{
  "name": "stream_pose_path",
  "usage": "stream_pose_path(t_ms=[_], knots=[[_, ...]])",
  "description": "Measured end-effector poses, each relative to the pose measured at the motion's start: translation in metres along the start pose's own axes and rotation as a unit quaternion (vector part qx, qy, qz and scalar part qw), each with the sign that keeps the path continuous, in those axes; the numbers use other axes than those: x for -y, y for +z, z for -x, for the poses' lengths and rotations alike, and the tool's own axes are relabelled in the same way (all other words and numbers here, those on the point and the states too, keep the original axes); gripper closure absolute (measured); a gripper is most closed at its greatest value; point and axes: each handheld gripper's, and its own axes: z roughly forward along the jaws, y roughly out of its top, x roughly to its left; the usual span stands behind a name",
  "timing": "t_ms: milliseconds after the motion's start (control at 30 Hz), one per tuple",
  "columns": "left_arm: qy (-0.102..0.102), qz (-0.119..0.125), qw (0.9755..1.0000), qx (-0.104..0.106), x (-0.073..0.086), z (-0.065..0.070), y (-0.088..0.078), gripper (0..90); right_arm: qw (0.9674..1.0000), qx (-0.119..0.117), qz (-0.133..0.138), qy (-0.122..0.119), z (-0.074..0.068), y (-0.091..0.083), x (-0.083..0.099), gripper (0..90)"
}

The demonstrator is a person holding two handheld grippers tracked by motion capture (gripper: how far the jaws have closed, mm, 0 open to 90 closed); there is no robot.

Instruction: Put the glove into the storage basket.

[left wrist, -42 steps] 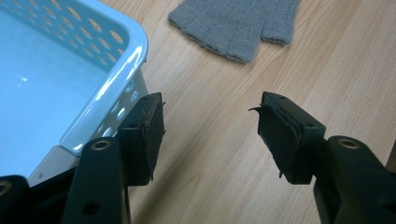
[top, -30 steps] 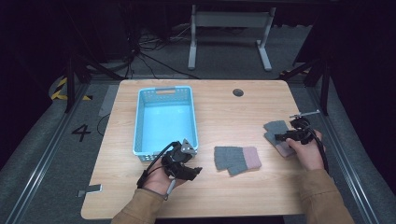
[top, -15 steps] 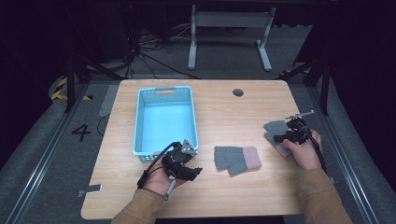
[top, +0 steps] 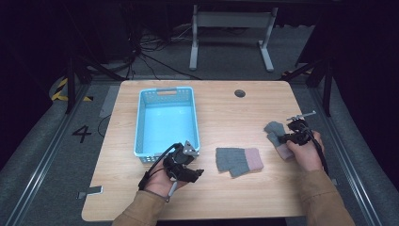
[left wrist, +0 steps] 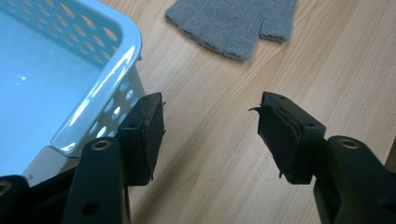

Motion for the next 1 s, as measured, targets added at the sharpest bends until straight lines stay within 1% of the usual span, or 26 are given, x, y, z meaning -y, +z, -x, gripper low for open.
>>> stream_pose_path(t_ms=[200,367,500,600,667,700,733,767,800,833,867,900,933,967,1000], knots=[[0.000,0.001,1.0000,0.001,0.000,-0.001,-0.001,41.4,0.9999,-0.013,0.007,0.003,0.000,-0.007,-0.001,76.9],[0.000,0.002,1.0000,0.002,-0.001,-0.001,-0.001,41.4,0.9994,-0.030,0.019,-0.004,-0.003,-0.018,-0.004,76.9],[0.001,0.001,1.0000,0.002,-0.001,-0.001,-0.001,41.3,0.9985,-0.046,0.028,-0.014,-0.008,-0.027,-0.006,76.8],[0.002,0.002,1.0000,0.004,-0.001,0.000,-0.001,41.7,0.9978,-0.051,0.032,-0.025,-0.014,-0.034,-0.009,76.6],[-0.001,0.002,1.0000,0.005,-0.002,-0.001,-0.001,42.9,0.9972,-0.056,0.036,-0.034,-0.019,-0.038,-0.010,76.6],[-0.001,0.002,1.0000,0.005,-0.002,-0.001,-0.001,43.4,0.9972,-0.056,0.036,-0.034,-0.019,-0.038,-0.010,76.6],[-0.002,0.001,1.0000,0.007,-0.003,-0.001,-0.001,43.4,0.9961,-0.064,0.041,-0.045,-0.025,-0.043,-0.012,76.6],[-0.002,0.001,1.0000,0.009,-0.003,-0.001,0.000,43.6,0.9958,-0.065,0.041,-0.050,-0.027,-0.045,-0.012,76.6],[-0.002,0.002,0.9999,0.011,-0.003,-0.001,0.000,43.8,0.9940,-0.077,0.044,-0.064,-0.033,-0.050,-0.014,76.5],[-0.001,0.000,0.9999,0.012,-0.003,-0.001,0.000,43.8,0.9940,-0.077,0.044,-0.064,-0.033,-0.050,-0.014,76.5],[0.000,0.000,0.9999,0.012,-0.004,-0.001,0.000,43.8,0.9934,-0.079,0.046,-0.069,-0.036,-0.052,-0.014,76.5],[0.001,0.001,0.9999,0.014,-0.004,-0.001,0.000,44.6,0.9921,-0.086,0.049,-0.077,-0.039,-0.055,-0.015,76.5],[0.002,0.001,0.9998,0.018,-0.005,-0.001,0.000,45.8,0.9915,-0.089,0.049,-0.081,-0.042,-0.057,-0.015,76.5],[0.003,0.002,0.9998,0.020,-0.005,0.000,0.000,46.6,0.9904,-0.095,0.051,-0.087,-0.045,-0.059,-0.016,76.5],[0.002,0.005,0.9997,0.022,-0.005,0.000,0.000,48.3,0.9879,-0.105,0.054,-0.100,-0.050,-0.063,-0.016,76.5]])
